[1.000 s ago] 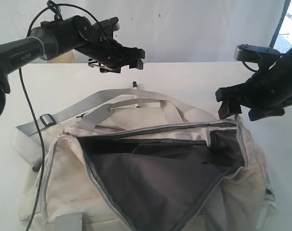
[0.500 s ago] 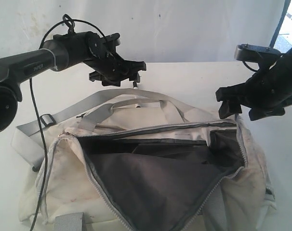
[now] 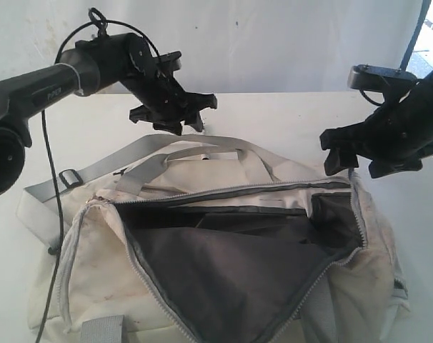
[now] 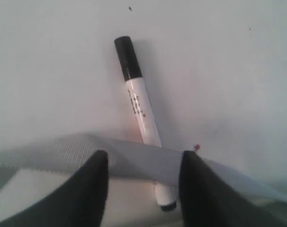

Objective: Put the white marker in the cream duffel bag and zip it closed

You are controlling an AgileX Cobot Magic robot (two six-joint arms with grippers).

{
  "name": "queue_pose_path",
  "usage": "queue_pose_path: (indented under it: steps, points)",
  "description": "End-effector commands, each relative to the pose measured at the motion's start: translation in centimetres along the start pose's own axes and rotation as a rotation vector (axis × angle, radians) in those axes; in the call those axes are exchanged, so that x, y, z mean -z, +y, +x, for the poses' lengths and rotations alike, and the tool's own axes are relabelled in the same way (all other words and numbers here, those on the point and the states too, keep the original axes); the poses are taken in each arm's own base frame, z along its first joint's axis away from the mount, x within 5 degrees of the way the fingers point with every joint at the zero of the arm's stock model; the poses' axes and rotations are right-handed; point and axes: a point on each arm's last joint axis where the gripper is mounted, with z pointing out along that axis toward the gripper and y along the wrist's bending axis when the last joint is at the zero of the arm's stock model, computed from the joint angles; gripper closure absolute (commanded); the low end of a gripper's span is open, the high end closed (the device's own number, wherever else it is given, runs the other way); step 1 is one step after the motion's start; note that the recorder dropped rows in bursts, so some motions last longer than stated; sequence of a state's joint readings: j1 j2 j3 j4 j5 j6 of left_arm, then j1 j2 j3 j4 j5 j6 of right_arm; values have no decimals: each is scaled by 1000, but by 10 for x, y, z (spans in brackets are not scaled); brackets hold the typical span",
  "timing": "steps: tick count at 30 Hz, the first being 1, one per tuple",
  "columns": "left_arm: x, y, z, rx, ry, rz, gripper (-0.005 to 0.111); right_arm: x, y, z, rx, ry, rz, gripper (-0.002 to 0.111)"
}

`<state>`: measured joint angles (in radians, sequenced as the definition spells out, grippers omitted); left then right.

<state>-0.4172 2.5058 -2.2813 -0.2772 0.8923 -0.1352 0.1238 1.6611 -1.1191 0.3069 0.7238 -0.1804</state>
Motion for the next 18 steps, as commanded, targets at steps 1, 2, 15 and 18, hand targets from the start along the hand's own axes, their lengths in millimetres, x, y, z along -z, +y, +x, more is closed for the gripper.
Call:
queue_pose_path:
  steps: [1,2,15,18]
  points:
    - [35,13,-8,13,78,-13,102,1,0,-4,-16,-38,-12,44]
    - [42,18,-10,22,92,-19,106,1,1,-7,-30,-50,-25,44]
    - [118,79,-23,38,103,-123,106,-22,34,-85,-120,-35,-437,57]
    - [127,92,-18,33,121,-183,106,-41,38,-100,-145,-24,-529,66]
